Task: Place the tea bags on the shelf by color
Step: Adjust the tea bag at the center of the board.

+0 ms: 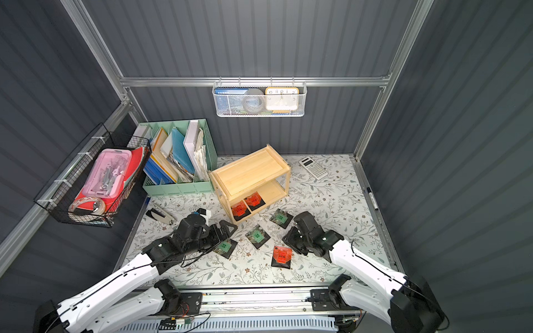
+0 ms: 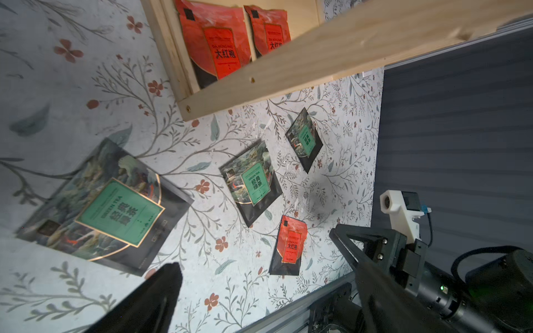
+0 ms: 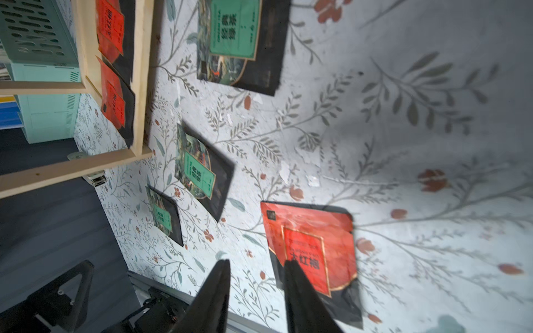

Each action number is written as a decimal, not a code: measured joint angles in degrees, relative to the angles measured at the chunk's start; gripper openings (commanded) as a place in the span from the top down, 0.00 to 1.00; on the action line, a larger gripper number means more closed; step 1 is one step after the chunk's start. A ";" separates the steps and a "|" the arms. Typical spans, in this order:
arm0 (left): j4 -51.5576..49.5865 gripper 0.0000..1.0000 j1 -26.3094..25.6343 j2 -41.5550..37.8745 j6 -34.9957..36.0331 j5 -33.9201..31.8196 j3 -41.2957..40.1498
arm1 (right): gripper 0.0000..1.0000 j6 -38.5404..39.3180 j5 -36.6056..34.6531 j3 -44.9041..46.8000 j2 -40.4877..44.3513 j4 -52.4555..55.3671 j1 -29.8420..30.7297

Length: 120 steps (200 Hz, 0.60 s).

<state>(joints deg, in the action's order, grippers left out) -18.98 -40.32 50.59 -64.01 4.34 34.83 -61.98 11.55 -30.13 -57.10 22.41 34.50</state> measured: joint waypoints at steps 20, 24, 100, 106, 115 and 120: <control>2.32 0.00 -3.82 2.40 -1.55 -2.19 0.02 | 0.64 0.31 0.96 2.38 4.39 2.62 0.00; 2.82 0.00 -4.37 2.91 -1.75 -2.54 0.02 | 0.64 0.37 1.09 2.91 5.27 3.08 0.00; 10.54 0.00 -12.66 14.84 -4.33 -6.51 3.13 | 0.60 -0.72 6.27 10.32 17.46 9.11 0.00; 11.06 0.00 -13.00 15.76 -4.42 -6.56 3.54 | 0.60 -0.96 6.64 10.69 18.01 9.31 0.00; 11.85 0.00 -13.46 17.03 -4.48 -6.67 4.11 | 0.60 -1.49 7.06 11.13 18.64 9.40 0.00; 12.26 0.00 -13.75 17.81 -4.48 -6.67 4.46 | 0.59 -1.68 7.28 11.37 18.93 9.40 0.00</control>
<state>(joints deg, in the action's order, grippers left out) -6.72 -54.06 68.40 -68.49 -2.33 39.29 -63.66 18.83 -18.76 -38.17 31.81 34.50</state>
